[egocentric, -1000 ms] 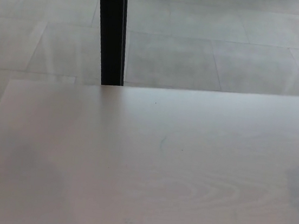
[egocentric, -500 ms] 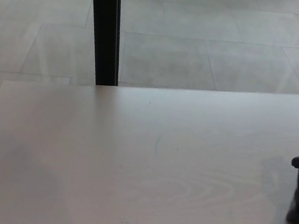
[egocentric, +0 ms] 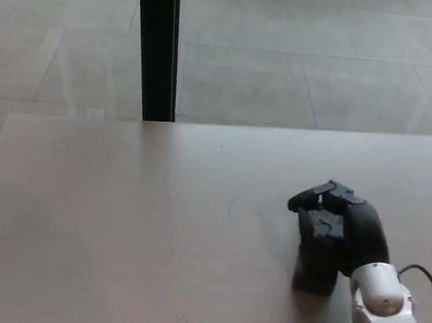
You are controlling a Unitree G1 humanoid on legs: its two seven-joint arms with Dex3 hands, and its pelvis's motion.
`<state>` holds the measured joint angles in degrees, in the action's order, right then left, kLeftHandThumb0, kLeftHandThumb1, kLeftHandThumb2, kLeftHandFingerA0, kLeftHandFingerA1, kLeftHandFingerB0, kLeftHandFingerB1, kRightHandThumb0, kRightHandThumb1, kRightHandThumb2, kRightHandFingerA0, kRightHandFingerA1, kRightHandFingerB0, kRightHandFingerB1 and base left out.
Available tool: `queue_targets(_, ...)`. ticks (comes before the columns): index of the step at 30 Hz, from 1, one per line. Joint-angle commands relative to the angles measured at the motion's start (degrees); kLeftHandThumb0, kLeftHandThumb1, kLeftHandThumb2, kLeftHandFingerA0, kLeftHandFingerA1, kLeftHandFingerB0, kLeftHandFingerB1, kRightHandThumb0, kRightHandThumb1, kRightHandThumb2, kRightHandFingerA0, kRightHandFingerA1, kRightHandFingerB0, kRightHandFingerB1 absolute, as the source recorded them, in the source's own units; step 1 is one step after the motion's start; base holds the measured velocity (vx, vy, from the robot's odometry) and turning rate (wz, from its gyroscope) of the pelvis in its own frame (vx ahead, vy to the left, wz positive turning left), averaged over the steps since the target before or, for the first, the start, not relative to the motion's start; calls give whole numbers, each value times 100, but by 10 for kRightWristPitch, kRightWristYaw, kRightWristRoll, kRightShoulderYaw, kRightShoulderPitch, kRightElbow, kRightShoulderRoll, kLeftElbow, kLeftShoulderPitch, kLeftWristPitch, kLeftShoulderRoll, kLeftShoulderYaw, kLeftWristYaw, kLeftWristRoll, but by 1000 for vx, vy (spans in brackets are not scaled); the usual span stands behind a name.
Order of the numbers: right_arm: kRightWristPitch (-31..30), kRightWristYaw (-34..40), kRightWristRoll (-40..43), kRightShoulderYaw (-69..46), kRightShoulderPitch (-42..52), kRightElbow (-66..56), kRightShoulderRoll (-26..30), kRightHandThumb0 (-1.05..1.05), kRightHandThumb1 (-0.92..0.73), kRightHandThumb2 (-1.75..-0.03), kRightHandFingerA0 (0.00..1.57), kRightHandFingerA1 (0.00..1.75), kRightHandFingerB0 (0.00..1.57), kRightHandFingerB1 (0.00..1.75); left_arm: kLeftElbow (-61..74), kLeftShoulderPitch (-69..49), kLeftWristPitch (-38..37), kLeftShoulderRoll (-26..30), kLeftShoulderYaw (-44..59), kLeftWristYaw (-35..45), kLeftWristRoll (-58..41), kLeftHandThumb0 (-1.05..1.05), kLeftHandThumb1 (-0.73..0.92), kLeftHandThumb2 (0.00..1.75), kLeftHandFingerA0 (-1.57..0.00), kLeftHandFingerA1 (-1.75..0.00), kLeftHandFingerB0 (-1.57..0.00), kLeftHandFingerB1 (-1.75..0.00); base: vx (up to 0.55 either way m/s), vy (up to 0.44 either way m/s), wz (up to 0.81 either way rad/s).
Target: The robot uses its right hand to hold the eraser kept in the middle of the desk and use it to wipe the desk by swiping its surface twice
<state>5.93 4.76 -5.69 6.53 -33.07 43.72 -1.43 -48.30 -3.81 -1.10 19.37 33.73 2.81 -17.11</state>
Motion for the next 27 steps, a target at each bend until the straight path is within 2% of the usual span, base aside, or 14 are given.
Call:
queue_targets(1, -12, -48, -33, 66, 51, -17, -27, -30, -57, -109, 95, 175, 78, 161, 5, -4, 6, 1, -1, -10, -4, -53, 71, 62, -51, -88, -38, -62, 0, 0, 0)
queue_targets(2, -10, -53, -38, 80, 60, -22, -27, -30, -55, -112, 95, 175, 77, 162, 0, -2, 5, 2, -1, -8, -5, -52, 71, 61, -51, -88, -37, -62, 0, 0, 0)
queue_targets(3, 2, -65, -34, 89, 67, -24, -26, -29, -53, -114, 95, 175, 77, 164, -4, -1, 3, 4, -1, -7, -4, -50, 50, 98, -57, -82, -30, -62, 0, 0, 0)
queue_targets(6, 7, -70, -40, 111, 83, -34, -25, -29, -49, -113, 98, 175, 75, 175, 0, -1, 7, 5, -3, -8, -3, -52, 50, 98, -58, -83, -33, -64, 0, 0, 0)
queue_targets(11, -19, -76, -31, 113, 98, -57, -21, -29, -53, -119, 98, 175, 80, 168, 11, -9, 4, 2, -8, -13, 1, -52, 50, 98, -60, -83, -33, -64, 0, 0, 0)
queue_targets(12, -30, -71, -28, 108, 100, -60, -24, -31, -57, -113, 97, 175, 79, 168, 9, -6, 8, 2, -5, -11, -4, -53, 71, 61, -52, -89, -38, -62, 0, 0, 0)
queue_targets(15, -43, -71, -27, 104, 102, -66, -23, -29, -55, -119, 97, 175, 77, 167, 8, -5, 9, 2, -4, -17, -4, -54, 70, 61, -55, -92, -42, -64, 0, 0, 0)
queue_targets(16, -42, -71, -30, 103, 102, -66, -17, -27, -53, -121, 98, 175, 74, 170, 9, -5, 13, 2, -5, -20, -2, -54, 71, 61, -54, -90, -41, -63, 0, 0, 0)
queue_targets(17, -37, -72, -29, 101, 103, -65, -13, -27, -52, -121, 98, 175, 79, 165, 5, -3, 10, 3, -5, -17, -3, -50, 50, 98, -59, -84, -33, -63, 0, 0, 0)
queue_targets(18, -28, -72, -30, 98, 100, -58, -6, -28, -52, -118, 97, 175, 79, 165, 0, -2, 9, 4, -5, -13, -5, -52, 72, 62, -51, -88, -38, -63, 0, 0, 0)
queue_targets(22, -15, -77, -26, 81, 90, -36, 10, -29, -56, -111, 95, 175, 76, 165, 15, -10, 9, 1, -7, -10, -4, -55, 71, 62, -50, -87, -37, -63, 0, 0, 0)
queue_targets(23, -28, -71, -25, 71, 88, -43, 16, -28, -55, -109, 95, 175, 78, 163, 14, -9, 9, 0, -6, -11, -6, -53, 51, 99, -58, -83, -34, -64, 0, 0, 0)
queue_targets(24, -27, -79, -22, 64, 88, -47, 26, -27, -56, -105, 94, 175, 72, 175, 13, -8, 9, 0, -5, -12, -7, -53, 51, 99, -58, -83, -33, -64, 0, 0, 0)
queue_targets(27, -54, -78, -17, 38, 80, -49, 49, -30, -59, -98, 93, 175, 71, 175, -15, -4, -4, 7, 1, 3, -12, -53, 50, 98, -60, -85, -33, -64, 0, 0, 0)
